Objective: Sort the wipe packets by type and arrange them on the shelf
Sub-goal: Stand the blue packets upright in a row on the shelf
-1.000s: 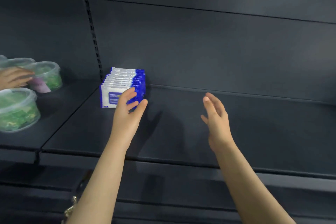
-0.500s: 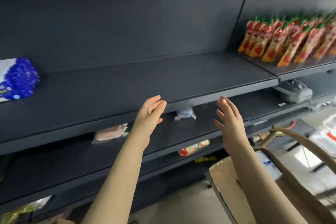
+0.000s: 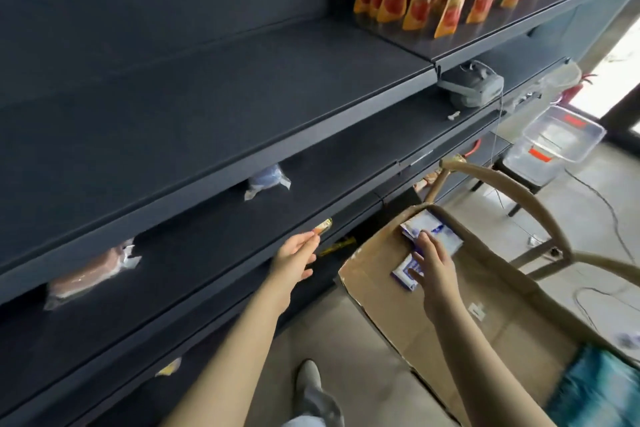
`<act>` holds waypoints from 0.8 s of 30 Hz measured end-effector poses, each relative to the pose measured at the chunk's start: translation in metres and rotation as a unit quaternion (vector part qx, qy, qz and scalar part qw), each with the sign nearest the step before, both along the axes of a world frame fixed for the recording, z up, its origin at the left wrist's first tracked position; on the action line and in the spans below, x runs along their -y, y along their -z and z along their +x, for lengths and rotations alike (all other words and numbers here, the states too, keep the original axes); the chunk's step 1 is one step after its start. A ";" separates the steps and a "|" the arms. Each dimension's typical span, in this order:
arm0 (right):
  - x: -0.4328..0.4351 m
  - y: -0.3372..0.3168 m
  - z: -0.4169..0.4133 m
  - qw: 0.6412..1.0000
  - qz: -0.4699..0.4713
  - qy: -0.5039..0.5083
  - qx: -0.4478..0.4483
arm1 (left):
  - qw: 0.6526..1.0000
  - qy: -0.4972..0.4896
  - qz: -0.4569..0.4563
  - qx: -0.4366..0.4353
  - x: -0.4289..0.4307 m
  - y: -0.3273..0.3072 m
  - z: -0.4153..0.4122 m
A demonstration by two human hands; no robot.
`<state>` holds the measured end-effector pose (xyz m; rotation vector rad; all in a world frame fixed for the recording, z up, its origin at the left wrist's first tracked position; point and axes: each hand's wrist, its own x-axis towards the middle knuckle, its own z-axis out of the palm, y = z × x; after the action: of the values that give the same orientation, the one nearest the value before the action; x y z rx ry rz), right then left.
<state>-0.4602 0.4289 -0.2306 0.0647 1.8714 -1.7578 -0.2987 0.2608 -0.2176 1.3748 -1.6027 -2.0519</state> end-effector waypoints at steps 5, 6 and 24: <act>-0.022 0.042 -0.030 0.996 0.044 0.065 0.048 | 0.997 0.037 0.051 0.047 -0.002 0.042 -0.034; -0.027 0.051 -0.035 0.994 0.052 0.081 0.059 | 0.995 0.049 0.056 0.058 -0.004 0.050 -0.040; -0.086 0.247 -0.183 0.960 0.154 0.119 0.200 | 0.949 0.142 0.135 0.246 -0.059 0.220 -0.211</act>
<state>-0.6431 0.5147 -0.4778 0.7360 1.8634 -1.4437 -0.5093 0.3198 -0.4374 1.9847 -1.8492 -2.2843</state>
